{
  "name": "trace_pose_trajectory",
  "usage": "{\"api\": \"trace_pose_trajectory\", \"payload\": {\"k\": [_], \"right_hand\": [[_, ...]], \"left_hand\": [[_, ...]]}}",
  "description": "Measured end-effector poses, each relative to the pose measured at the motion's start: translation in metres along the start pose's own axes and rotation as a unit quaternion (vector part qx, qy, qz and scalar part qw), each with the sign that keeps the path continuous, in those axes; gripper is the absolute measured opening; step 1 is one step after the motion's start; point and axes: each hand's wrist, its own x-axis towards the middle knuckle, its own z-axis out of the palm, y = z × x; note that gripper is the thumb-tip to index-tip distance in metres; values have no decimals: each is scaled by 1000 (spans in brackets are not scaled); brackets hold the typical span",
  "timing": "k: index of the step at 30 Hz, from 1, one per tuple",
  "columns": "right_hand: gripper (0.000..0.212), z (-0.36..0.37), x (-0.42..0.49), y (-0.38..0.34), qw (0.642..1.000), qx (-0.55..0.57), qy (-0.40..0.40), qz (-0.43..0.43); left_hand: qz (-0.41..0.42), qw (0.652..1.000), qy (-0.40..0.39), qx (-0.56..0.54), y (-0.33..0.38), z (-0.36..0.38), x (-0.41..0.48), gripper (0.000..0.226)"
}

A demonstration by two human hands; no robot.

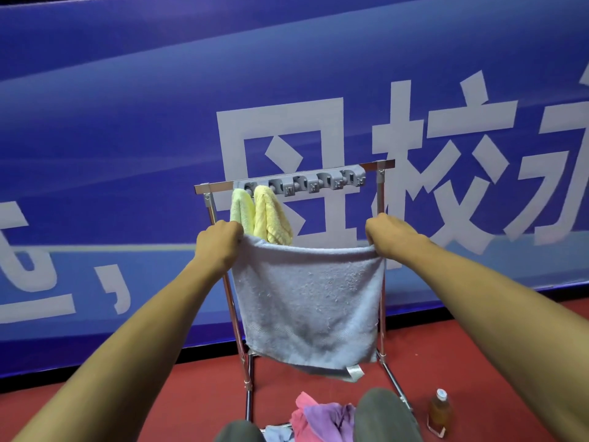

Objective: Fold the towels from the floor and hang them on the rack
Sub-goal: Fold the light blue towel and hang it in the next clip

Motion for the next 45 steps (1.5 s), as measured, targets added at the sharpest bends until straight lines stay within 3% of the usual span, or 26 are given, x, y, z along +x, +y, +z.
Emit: {"api": "trace_pose_trajectory", "payload": {"k": [4,8,10,13,21,26,32,36,38,39,40,41,42,43,44,45], "right_hand": [[26,2,-2,2,999,32,-14,14],[35,4,1,7,971,212,-109,2],[32,5,2,8,965,246,-91,-9],[22,-1,5,10,976,213,-41,-14],[13,-10,6,3,995,93,-31,-24],[17,-13,1,-5,1000,-9,14,-23],[28,-13,3,0,999,-25,42,7],[12,-12,5,4,997,42,36,58],[12,-7,11,9,966,216,33,135],[15,-5,14,12,921,344,31,181],[18,-4,15,14,842,488,17,228],[23,-2,15,17,746,616,-15,255],[26,-3,11,17,661,704,-46,256],[24,-2,9,18,621,742,-70,241],[20,-2,7,16,619,746,-93,227],[17,0,8,14,642,727,-104,222]], "left_hand": [[14,997,-38,71,-2,0,-5,14],[1,997,-40,69,-3,1,-8,17],[-7,997,-39,65,-4,1,-7,15],[-24,997,-37,56,-7,-3,-5,12],[-32,998,-12,50,-7,-7,-4,11],[-18,997,-19,66,-2,-13,-4,8],[-39,999,15,8,-2,-10,-1,8],[-66,997,10,-45,-2,-2,-1,9],[-112,986,-28,-119,-6,3,0,8],[-144,970,-48,-189,-8,5,1,11],[-181,943,-58,-272,-10,6,1,12],[-220,897,-59,-379,-11,5,0,14],[-263,825,-63,-496,-11,3,0,18],[-298,742,-77,-596,-10,2,0,22],[-311,679,-91,-659,-8,1,0,23],[-307,661,-107,-676,-4,0,-1,26]]}}
